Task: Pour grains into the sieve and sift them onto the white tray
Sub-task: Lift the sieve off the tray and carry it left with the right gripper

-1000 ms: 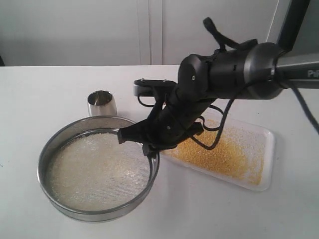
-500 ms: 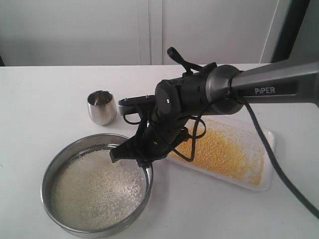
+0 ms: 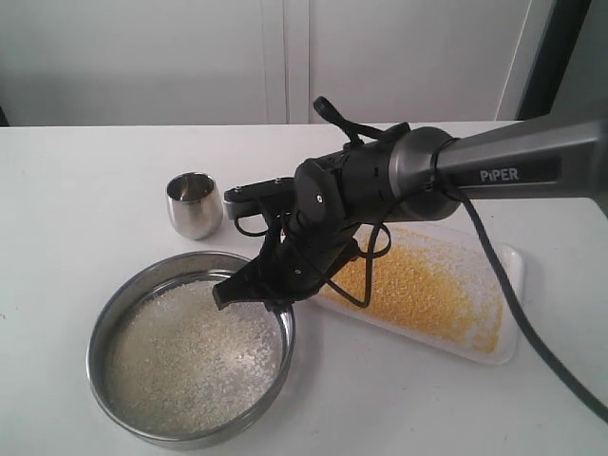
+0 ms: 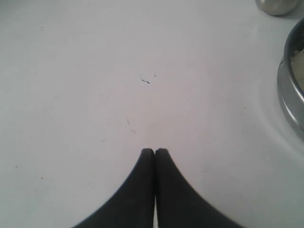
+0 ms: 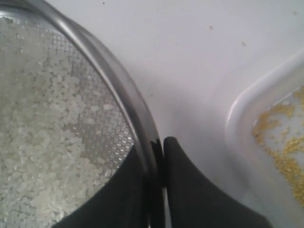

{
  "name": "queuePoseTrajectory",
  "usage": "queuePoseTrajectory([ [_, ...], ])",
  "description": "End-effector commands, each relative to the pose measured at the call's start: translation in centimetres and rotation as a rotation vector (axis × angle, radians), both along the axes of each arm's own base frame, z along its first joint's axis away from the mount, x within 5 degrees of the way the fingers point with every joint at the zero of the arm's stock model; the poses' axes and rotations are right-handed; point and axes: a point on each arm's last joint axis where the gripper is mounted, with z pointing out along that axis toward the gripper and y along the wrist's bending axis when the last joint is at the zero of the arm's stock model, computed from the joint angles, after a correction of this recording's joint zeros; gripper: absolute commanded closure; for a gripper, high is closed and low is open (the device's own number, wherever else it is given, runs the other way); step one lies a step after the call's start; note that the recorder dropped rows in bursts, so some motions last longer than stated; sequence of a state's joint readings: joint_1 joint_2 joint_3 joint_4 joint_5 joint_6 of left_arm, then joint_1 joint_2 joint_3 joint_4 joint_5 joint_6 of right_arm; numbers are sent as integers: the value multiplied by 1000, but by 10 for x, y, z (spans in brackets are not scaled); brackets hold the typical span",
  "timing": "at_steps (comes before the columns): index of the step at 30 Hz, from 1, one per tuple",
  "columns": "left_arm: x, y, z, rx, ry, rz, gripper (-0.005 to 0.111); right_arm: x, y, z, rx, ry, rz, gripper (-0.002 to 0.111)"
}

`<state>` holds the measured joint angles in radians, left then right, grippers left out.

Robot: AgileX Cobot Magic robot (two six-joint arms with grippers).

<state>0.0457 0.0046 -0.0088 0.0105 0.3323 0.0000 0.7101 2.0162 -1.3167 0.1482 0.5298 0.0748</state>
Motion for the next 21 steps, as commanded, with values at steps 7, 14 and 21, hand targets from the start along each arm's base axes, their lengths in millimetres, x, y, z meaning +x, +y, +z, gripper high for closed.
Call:
queuePoseTrajectory([
  [7, 0, 0, -3, -11, 8, 3, 107, 4, 5, 3, 31, -35, -4, 79],
  [14, 0, 0, -3, -11, 8, 3, 107, 4, 5, 4, 35, -40, -5, 69],
  [21, 0, 0, -3, -11, 8, 3, 107, 4, 5, 4, 37, -34, -8, 69],
])
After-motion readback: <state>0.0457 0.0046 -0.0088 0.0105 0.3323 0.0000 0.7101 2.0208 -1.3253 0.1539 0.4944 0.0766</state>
